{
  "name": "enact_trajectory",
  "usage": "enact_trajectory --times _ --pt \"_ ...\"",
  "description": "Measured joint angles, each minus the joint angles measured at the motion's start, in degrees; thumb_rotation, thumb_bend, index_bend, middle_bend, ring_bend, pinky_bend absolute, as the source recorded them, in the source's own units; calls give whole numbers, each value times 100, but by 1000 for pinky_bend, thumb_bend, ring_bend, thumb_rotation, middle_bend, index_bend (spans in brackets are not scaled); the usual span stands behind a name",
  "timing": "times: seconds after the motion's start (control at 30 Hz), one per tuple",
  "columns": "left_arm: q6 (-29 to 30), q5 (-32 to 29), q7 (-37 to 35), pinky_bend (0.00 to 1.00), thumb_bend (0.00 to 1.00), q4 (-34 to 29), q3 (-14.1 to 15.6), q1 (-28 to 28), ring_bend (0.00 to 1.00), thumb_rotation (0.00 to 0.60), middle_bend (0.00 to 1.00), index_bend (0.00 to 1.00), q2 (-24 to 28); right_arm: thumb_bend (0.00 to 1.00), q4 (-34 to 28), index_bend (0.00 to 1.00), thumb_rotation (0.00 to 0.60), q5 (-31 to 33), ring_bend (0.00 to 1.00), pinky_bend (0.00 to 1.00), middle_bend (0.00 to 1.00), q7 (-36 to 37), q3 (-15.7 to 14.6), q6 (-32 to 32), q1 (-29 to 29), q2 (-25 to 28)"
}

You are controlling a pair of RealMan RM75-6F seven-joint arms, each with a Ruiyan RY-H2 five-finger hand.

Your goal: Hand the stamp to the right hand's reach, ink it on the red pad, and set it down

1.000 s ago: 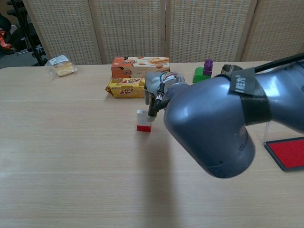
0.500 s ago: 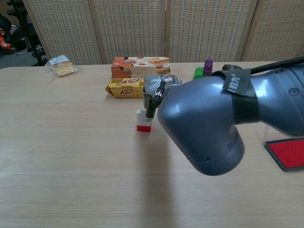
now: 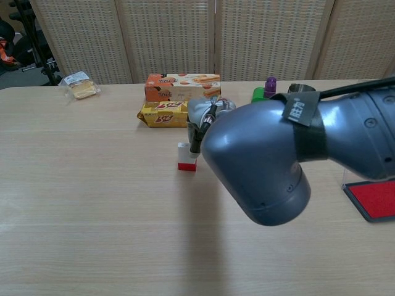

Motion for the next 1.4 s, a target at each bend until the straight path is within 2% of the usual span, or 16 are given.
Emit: enact_trajectory --times 0.3,0.6,0.83,0.93,1.13,1.4 --pt "-50 -77 -16 0 85 60 -16 -27 0 600 0 0 -11 412 117 506 600 -21 1000 1000 1000 -42 68 -94 -14 -92" --pt "-88 -109 5 0 85 75 -12 -53 0 600 0 0 -18 414 100 559 600 -58 1000 1000 1000 -59 107 -139 -46 -100" --pt "-111 -124 30 0 85 90 -3 -72 0 600 0 0 -36 429 -207 572 600 -175 1000 1000 1000 20 152 -81 -133 58" --pt "-121 -122 51 0 85 90 6 -83 0 600 0 0 -46 459 -520 573 600 -259 1000 1000 1000 57 162 -15 -216 234" --pt "-102 -103 132 0 86 58 34 -97 0 600 0 0 -74 466 -1564 572 600 -415 1000 1000 1000 86 127 135 -529 905" --pt "-17 -80 312 0 87 -15 89 -110 0 600 0 0 -147 466 -3472 572 600 -630 1000 1000 1000 207 -82 250 -1340 2566"
